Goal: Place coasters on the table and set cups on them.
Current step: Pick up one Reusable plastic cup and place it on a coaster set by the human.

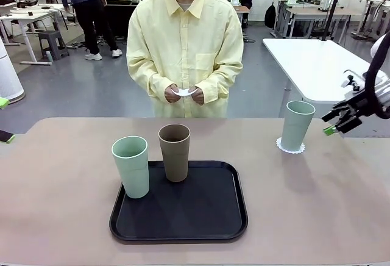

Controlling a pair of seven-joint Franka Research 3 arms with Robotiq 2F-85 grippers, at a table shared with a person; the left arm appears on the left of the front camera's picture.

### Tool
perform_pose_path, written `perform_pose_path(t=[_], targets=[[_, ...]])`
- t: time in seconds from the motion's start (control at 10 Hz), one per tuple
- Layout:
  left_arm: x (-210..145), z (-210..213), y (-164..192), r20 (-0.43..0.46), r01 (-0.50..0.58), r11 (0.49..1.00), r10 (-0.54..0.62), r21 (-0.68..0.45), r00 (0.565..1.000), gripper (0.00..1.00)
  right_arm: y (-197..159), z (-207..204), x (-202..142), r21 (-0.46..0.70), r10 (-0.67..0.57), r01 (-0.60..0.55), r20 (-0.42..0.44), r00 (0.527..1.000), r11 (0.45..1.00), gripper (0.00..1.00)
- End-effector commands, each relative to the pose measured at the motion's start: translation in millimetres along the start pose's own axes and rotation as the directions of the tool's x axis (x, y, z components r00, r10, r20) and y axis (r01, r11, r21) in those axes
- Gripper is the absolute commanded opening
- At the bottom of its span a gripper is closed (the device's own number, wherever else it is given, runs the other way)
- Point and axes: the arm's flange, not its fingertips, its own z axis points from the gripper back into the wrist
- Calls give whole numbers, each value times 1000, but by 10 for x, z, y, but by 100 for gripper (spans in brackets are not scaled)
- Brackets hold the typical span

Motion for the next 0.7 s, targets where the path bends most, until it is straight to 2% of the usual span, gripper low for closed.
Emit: perform_pose_path(t=[0.0, 0.1, 0.3, 0.5, 0.6], targets=[[-6, 12, -8, 4, 12, 1000, -12, -8, 1000, 100, 496, 220, 313, -109, -171, 147, -267, 948, 983, 100], [-6, 12, -8, 4, 12, 1000, -12, -8, 1000, 100, 704, 412, 536, -191, -239, 187, -302, 923, 964, 100], [-6, 12, -8, 4, 12, 1000, -12, -8, 1000, 100, 1102, 730, 1066, -323, -384, 300, -238, 892, 898, 100], [-6, 12, -8, 4, 12, 1000, -12, -8, 1000, 100, 1351, 887, 1434, -398, -466, 353, -236, 853, 847, 100], [-6, 12, -8, 4, 12, 1000, -12, -8, 1000, 100, 1437, 957, 1578, -454, -488, 343, -254, 835, 823, 100]])
